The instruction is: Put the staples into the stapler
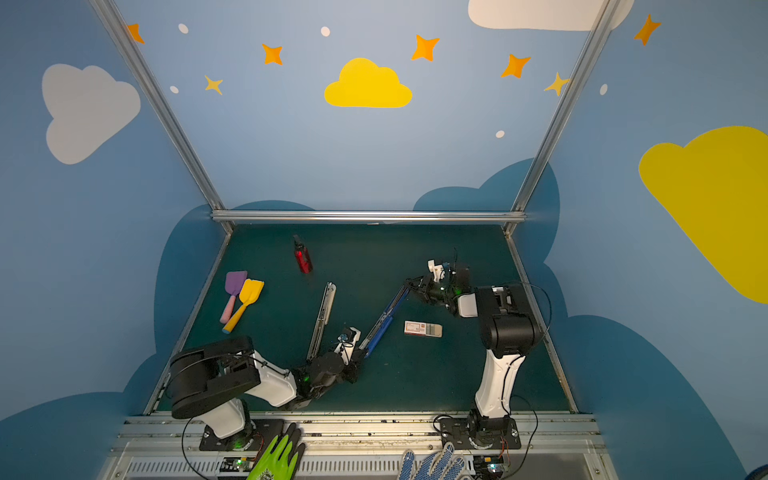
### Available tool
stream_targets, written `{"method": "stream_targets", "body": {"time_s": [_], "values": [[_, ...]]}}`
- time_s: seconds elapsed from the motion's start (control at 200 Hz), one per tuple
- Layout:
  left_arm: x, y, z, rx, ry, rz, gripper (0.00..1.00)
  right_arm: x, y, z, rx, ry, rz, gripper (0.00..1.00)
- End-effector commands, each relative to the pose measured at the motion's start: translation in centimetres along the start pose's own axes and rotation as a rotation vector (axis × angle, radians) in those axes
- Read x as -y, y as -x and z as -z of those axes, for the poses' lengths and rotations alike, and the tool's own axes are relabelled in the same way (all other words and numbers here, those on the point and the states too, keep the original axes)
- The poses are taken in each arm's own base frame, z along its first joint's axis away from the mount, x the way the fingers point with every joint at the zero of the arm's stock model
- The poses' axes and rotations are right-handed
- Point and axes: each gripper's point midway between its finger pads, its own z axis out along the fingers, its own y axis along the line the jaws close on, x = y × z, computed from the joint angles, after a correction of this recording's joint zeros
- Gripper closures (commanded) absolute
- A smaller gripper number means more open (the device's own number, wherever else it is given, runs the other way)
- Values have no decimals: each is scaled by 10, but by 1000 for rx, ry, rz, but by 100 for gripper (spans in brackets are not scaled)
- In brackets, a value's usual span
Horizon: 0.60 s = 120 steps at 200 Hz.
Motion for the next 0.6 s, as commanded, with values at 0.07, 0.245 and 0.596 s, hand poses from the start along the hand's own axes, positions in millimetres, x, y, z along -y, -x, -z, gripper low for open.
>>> {"method": "stream_targets", "body": {"time_s": [0.07, 0.245, 0.596], "values": [[-1, 9, 1, 34, 12, -26, 85, -4, 3, 2, 1, 29, 11, 76], [0, 14, 2, 45, 7, -30, 83, -1, 1, 1, -5, 26, 6, 76], [1, 20, 0, 55, 7, -43, 88, 1, 0, 1, -10, 29, 6, 77]]}}
